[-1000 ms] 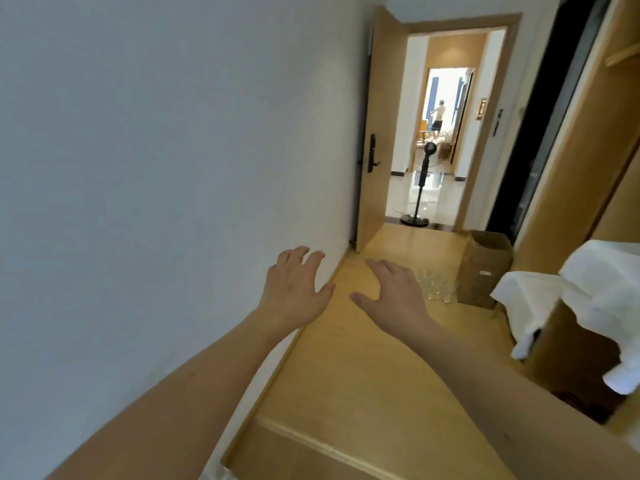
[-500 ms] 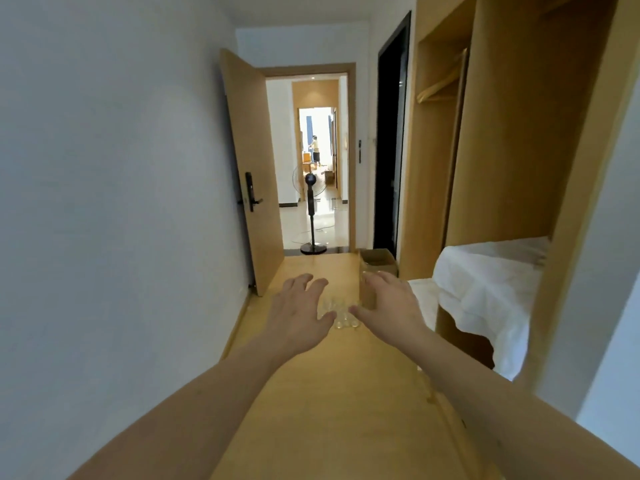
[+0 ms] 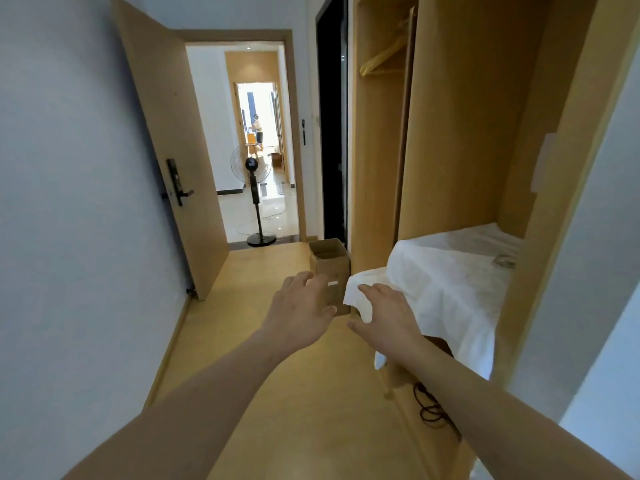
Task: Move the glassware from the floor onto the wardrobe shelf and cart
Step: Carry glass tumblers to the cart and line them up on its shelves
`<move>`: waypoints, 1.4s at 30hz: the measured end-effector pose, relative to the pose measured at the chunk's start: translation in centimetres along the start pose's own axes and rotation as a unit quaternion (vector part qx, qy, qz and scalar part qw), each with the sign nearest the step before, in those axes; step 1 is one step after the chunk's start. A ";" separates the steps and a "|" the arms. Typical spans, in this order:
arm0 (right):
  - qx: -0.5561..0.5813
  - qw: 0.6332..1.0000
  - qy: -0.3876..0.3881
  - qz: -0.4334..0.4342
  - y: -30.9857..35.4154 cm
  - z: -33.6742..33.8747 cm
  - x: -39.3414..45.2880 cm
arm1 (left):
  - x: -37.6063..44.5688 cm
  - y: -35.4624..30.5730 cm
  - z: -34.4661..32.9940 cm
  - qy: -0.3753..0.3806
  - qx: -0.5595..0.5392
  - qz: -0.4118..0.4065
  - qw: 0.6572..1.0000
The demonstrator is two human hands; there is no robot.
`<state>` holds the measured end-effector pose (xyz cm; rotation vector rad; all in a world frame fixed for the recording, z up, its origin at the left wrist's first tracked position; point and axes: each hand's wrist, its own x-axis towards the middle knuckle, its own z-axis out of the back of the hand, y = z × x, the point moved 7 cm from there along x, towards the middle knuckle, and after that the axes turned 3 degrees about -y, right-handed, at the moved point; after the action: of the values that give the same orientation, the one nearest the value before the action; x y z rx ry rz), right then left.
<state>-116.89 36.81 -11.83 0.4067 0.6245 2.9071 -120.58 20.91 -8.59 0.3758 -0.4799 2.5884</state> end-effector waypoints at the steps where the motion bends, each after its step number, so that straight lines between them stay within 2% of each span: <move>1: -0.008 1.000 0.001 -0.011 -0.7 -0.2 1.0 | 1.4 -0.1 -0.8 0.003 0.002 -0.013 1.000; 10: -0.070 0.985 -0.055 -0.145 -7.6 0.4 10.2 | 16.2 -0.6 -7.8 0.039 -0.074 -0.119 0.989; 15: -0.104 0.964 -0.078 -0.230 -10.8 2.5 12.9 | 22.6 -2.2 -11.2 0.083 -0.114 -0.191 0.971; 20: -0.116 0.945 -0.086 -0.292 -13.0 1.6 14.4 | 26.5 -4.6 -14.3 0.110 -0.143 -0.265 0.947; 25: -0.120 0.921 -0.089 -0.359 -16.6 2.6 14.8 | 29.6 -8.2 -17.7 0.159 -0.174 -0.311 0.921; 30: -0.102 0.900 -0.127 -0.404 -22.1 5.1 17.3 | 33.7 -12.6 -20.6 0.151 -0.180 -0.344 0.909; 34: -0.138 0.883 -0.141 -0.425 -26.5 7.1 19.7 | 36.9 -15.7 -22.8 0.167 -0.160 -0.376 0.897; 42: -0.130 0.833 -0.110 -0.527 -35.2 7.3 21.9 | 42.2 -22.9 -28.0 0.192 -0.134 -0.415 0.879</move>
<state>-132.83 75.61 -15.10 0.2332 0.2560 1.8022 -149.85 67.93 -13.23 -0.0463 -0.4026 1.6672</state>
